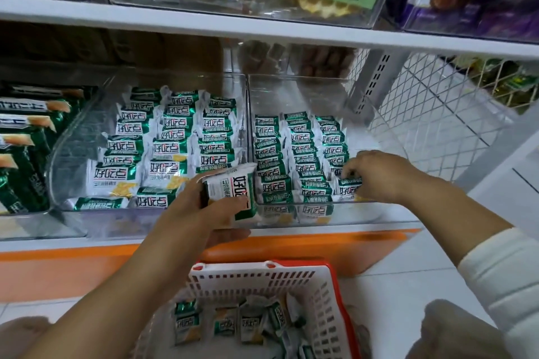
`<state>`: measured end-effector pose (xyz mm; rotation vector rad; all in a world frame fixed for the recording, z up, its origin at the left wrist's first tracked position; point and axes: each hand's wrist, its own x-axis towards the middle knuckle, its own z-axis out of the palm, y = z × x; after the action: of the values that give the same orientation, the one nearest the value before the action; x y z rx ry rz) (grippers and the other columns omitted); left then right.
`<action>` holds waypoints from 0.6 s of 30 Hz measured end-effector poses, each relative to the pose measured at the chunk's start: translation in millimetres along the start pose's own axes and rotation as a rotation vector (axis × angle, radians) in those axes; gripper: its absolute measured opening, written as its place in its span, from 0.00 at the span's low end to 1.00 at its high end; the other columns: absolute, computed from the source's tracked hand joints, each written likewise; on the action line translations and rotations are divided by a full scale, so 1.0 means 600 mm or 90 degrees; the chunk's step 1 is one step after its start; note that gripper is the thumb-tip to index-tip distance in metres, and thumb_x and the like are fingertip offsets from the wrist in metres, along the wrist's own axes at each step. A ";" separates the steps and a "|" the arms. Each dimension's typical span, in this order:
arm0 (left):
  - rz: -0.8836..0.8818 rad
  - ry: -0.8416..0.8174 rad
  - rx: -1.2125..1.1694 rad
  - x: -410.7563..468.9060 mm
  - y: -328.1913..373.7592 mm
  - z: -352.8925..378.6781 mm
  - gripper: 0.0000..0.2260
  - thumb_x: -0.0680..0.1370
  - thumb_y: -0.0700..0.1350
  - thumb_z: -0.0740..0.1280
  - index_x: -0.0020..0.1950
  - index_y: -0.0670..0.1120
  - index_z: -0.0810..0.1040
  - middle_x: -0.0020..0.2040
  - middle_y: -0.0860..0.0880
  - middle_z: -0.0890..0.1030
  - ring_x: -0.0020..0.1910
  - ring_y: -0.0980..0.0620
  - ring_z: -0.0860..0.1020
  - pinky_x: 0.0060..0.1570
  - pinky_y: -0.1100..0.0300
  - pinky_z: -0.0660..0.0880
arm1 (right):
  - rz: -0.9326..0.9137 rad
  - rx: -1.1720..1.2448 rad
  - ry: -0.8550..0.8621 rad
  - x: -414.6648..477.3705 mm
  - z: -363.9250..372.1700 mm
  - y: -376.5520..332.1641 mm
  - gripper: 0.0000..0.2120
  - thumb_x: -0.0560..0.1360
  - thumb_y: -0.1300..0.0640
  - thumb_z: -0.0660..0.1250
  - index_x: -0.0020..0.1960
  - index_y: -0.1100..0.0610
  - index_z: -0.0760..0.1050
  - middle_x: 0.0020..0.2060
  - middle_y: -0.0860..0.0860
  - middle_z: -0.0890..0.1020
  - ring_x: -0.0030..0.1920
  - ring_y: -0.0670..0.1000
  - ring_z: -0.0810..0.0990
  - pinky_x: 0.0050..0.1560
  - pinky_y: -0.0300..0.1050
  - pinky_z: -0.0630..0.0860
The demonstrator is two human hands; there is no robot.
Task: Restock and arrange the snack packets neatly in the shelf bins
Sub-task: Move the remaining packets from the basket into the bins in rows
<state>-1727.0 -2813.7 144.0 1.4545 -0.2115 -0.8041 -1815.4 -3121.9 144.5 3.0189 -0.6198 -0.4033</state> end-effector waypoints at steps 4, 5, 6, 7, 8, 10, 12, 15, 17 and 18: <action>0.003 0.005 -0.022 0.001 -0.003 -0.006 0.18 0.72 0.43 0.72 0.60 0.48 0.77 0.52 0.44 0.80 0.45 0.43 0.85 0.49 0.50 0.81 | -0.004 0.008 -0.049 0.013 -0.001 -0.007 0.19 0.67 0.51 0.74 0.56 0.45 0.71 0.50 0.47 0.73 0.52 0.51 0.74 0.44 0.45 0.72; 0.004 0.006 -0.022 0.001 -0.004 -0.009 0.17 0.71 0.43 0.72 0.60 0.48 0.77 0.52 0.44 0.80 0.45 0.43 0.85 0.48 0.50 0.82 | 0.000 0.016 -0.060 0.016 0.000 -0.007 0.20 0.67 0.51 0.75 0.55 0.46 0.71 0.50 0.47 0.72 0.52 0.51 0.74 0.46 0.46 0.73; 0.007 0.007 -0.021 0.000 -0.005 -0.011 0.19 0.70 0.44 0.73 0.60 0.47 0.77 0.51 0.45 0.81 0.45 0.44 0.85 0.48 0.51 0.82 | 0.006 0.027 -0.063 0.020 0.000 -0.006 0.20 0.67 0.53 0.76 0.54 0.46 0.71 0.49 0.47 0.72 0.52 0.52 0.74 0.48 0.46 0.74; 0.011 0.008 -0.020 -0.001 -0.006 -0.013 0.21 0.67 0.45 0.74 0.59 0.47 0.78 0.50 0.45 0.82 0.44 0.45 0.85 0.48 0.50 0.82 | 0.011 0.039 -0.060 0.024 0.001 -0.005 0.19 0.67 0.54 0.76 0.53 0.47 0.72 0.49 0.47 0.71 0.52 0.52 0.74 0.48 0.46 0.74; 0.014 0.007 -0.019 -0.002 -0.005 -0.014 0.23 0.64 0.47 0.74 0.58 0.47 0.78 0.48 0.46 0.83 0.44 0.46 0.85 0.48 0.50 0.82 | 0.012 0.049 -0.050 0.027 0.003 -0.004 0.18 0.67 0.55 0.77 0.52 0.47 0.72 0.50 0.48 0.72 0.53 0.53 0.75 0.49 0.46 0.74; 0.016 0.008 -0.017 -0.003 -0.005 -0.015 0.24 0.62 0.47 0.74 0.58 0.47 0.79 0.49 0.46 0.83 0.45 0.46 0.85 0.48 0.49 0.82 | 0.008 0.064 -0.027 0.029 0.005 -0.001 0.17 0.67 0.56 0.77 0.49 0.47 0.72 0.51 0.49 0.73 0.53 0.54 0.76 0.50 0.47 0.75; 0.014 0.010 -0.025 -0.001 -0.006 -0.013 0.20 0.66 0.45 0.74 0.57 0.47 0.78 0.47 0.46 0.83 0.43 0.47 0.85 0.49 0.48 0.81 | -0.003 0.071 0.002 0.028 0.009 0.002 0.16 0.67 0.57 0.77 0.49 0.47 0.73 0.52 0.50 0.74 0.53 0.53 0.75 0.50 0.46 0.74; 0.004 0.009 -0.031 0.002 -0.007 -0.009 0.13 0.72 0.41 0.72 0.55 0.47 0.78 0.45 0.47 0.81 0.40 0.47 0.85 0.50 0.48 0.81 | -0.037 0.064 0.045 0.020 0.018 0.006 0.15 0.69 0.58 0.75 0.53 0.49 0.76 0.49 0.48 0.73 0.53 0.51 0.73 0.46 0.43 0.69; -0.007 0.005 -0.024 0.003 -0.008 -0.007 0.16 0.70 0.42 0.74 0.57 0.47 0.78 0.49 0.46 0.81 0.42 0.45 0.85 0.50 0.48 0.81 | -0.051 0.053 0.060 0.013 0.020 0.007 0.14 0.70 0.58 0.74 0.54 0.48 0.77 0.47 0.46 0.72 0.53 0.49 0.71 0.45 0.42 0.67; -0.011 0.007 -0.022 0.003 -0.009 -0.006 0.16 0.70 0.42 0.75 0.57 0.48 0.78 0.49 0.47 0.81 0.43 0.44 0.85 0.51 0.46 0.80 | -0.056 0.053 0.066 0.011 0.021 0.006 0.14 0.70 0.58 0.73 0.54 0.47 0.77 0.47 0.45 0.72 0.54 0.48 0.71 0.45 0.42 0.68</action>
<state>-1725.5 -2811.4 138.1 1.4301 -0.1765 -0.8098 -1814.3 -3127.7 131.1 3.1303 -0.5116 -0.2271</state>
